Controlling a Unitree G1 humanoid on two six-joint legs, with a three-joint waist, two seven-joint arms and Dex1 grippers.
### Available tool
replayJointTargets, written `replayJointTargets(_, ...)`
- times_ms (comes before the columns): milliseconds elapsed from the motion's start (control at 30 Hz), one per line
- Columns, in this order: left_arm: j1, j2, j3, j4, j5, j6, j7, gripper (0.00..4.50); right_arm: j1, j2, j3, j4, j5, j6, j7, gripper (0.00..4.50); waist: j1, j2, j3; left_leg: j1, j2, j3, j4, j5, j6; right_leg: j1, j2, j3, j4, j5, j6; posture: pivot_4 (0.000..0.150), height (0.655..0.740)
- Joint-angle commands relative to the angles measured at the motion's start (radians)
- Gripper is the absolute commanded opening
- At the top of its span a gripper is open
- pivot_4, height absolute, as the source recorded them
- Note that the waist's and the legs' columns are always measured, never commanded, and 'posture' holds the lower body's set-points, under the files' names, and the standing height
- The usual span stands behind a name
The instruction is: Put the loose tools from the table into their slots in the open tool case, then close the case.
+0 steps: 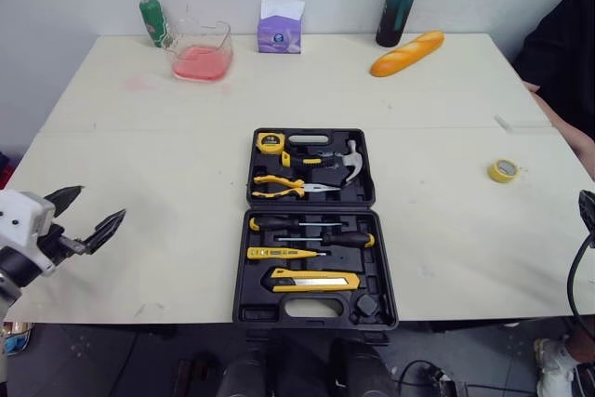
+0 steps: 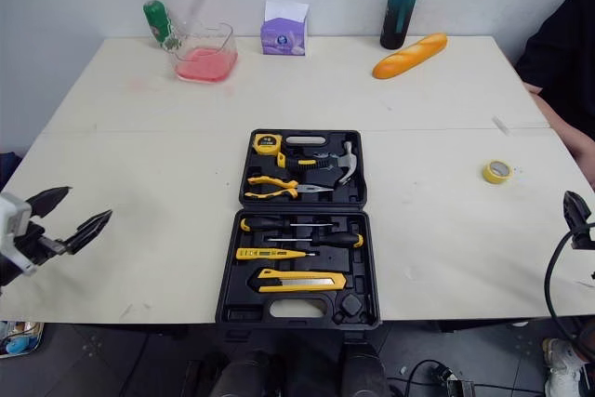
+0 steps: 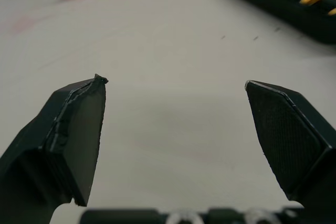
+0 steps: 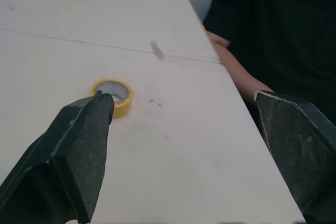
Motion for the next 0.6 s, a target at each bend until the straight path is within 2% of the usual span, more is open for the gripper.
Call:
replayJointTargets(33, -0.083, 0.025, -0.056, -0.125, -0.078, 0.053, -0.019, 4.45, -0.061, -0.159, 0.091, -0.068, 0.011, 0.238, 0.054, 4.50, 0.000, 0.001, 0.001, 0.000, 0.000, 0.000, 0.000, 0.000, 0.000, 0.000, 0.000, 0.000, 0.000, 0.000, 0.000, 0.150, 0.7400)
replayJointTargets(167, -0.156, 0.035, -0.114, -0.216, -0.152, 0.148, -0.028, 4.45, -0.212, -0.273, 0.199, 0.003, 0.038, 0.354, 0.204, 4.50, -0.003, 0.002, 0.001, -0.001, 0.000, 0.000, -0.001, 0.000, 0.000, -0.001, 0.001, 0.000, 0.000, 0.000, 0.000, 0.150, 0.7400)
replayJointTargets(300, -0.199, 0.059, -0.186, -0.295, -0.213, 0.230, -0.061, 4.45, -0.395, -0.364, 0.440, 0.173, -0.108, 0.371, 0.356, 4.50, -0.001, 0.002, 0.002, -0.001, 0.001, 0.002, 0.000, 0.001, 0.000, -0.001, 0.004, -0.002, 0.000, 0.000, 0.000, 0.150, 0.7400)
replayJointTargets(467, -0.263, 0.041, -0.262, -0.386, -0.253, 0.280, -0.035, 4.45, -0.719, -0.337, 0.723, 0.505, -0.331, 0.313, 0.546, 4.50, -0.004, 0.004, 0.006, -0.002, -0.002, 0.006, 0.002, 0.002, 0.003, -0.003, 0.005, -0.003, -0.002, 0.001, 0.003, 0.150, 0.7400)
replayJointTargets(600, -0.262, 0.016, -0.287, -0.444, -0.250, 0.283, -0.003, 4.45, -0.895, -0.263, 0.814, 0.743, -0.449, 0.149, 0.565, 4.50, -0.003, 0.005, 0.007, -0.003, -0.002, 0.006, 0.002, 0.002, 0.003, -0.004, 0.006, -0.002, -0.002, 0.002, 0.003, 0.150, 0.7400)
